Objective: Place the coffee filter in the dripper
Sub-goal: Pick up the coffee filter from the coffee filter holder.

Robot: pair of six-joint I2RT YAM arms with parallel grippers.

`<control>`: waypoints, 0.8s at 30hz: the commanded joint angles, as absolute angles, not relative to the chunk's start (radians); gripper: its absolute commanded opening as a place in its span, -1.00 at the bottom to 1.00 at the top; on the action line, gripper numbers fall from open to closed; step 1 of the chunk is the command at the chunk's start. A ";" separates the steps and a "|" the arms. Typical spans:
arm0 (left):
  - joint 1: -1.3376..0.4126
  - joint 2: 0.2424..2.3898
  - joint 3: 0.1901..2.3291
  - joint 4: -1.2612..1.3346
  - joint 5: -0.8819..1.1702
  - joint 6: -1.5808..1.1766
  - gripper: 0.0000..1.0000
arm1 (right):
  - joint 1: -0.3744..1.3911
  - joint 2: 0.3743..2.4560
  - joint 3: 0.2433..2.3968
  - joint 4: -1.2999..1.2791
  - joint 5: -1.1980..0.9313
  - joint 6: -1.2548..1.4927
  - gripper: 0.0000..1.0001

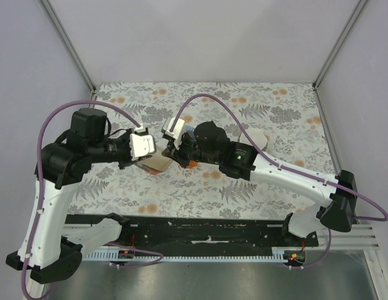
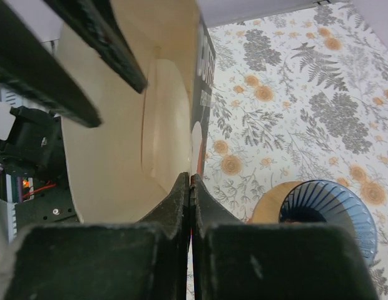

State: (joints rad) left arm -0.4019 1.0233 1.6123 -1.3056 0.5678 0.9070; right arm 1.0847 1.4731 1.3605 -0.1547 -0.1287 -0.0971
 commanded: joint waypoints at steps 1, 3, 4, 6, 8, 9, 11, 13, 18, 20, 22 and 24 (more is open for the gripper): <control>-0.407 0.977 1.687 -1.375 0.655 0.987 -0.25 | 1.083 1.448 1.430 -0.115 -0.086 -0.081 -1.00; -0.407 0.980 1.732 -1.356 0.679 0.951 -0.17 | 1.085 1.448 1.430 -0.115 -0.086 -0.080 -1.00; -0.408 0.985 1.744 -1.367 0.710 0.948 -0.13 | 1.083 1.451 1.430 -0.114 -0.089 -0.078 -1.00; -0.407 0.979 1.712 -1.382 0.729 0.956 -0.09 | 1.083 1.448 1.427 -0.112 -0.095 -0.078 -1.00; -0.407 0.970 1.637 -1.336 0.645 0.928 -0.15 | 1.083 1.440 1.424 -0.107 -0.107 -0.077 -1.00; -0.408 0.966 1.605 -1.310 0.588 0.922 -0.18 | 1.085 1.437 1.425 -0.109 -0.101 -0.075 -1.00; -0.407 0.974 1.579 -1.292 0.531 0.937 -0.20 | 1.086 1.434 1.428 -0.115 -0.104 -0.075 -1.00; -0.408 0.997 1.586 -1.269 0.503 0.916 -0.21 | 1.089 1.428 1.425 -0.115 -0.107 -0.075 -1.00; -0.413 1.038 1.588 -1.244 0.443 0.891 -0.21 | 1.103 1.420 1.417 -0.112 -0.089 -0.092 -1.00; -0.413 1.032 1.559 -1.223 0.439 0.881 -0.16 | 1.112 1.422 1.417 -0.109 -0.081 -0.107 -1.00; -0.413 1.023 1.542 -1.192 0.416 0.868 -0.08 | 1.120 1.420 1.419 -0.104 -0.083 -0.117 -1.00; -0.414 1.022 1.531 -1.177 0.393 0.877 0.05 | 1.124 1.414 1.414 -0.092 -0.098 -0.130 -1.00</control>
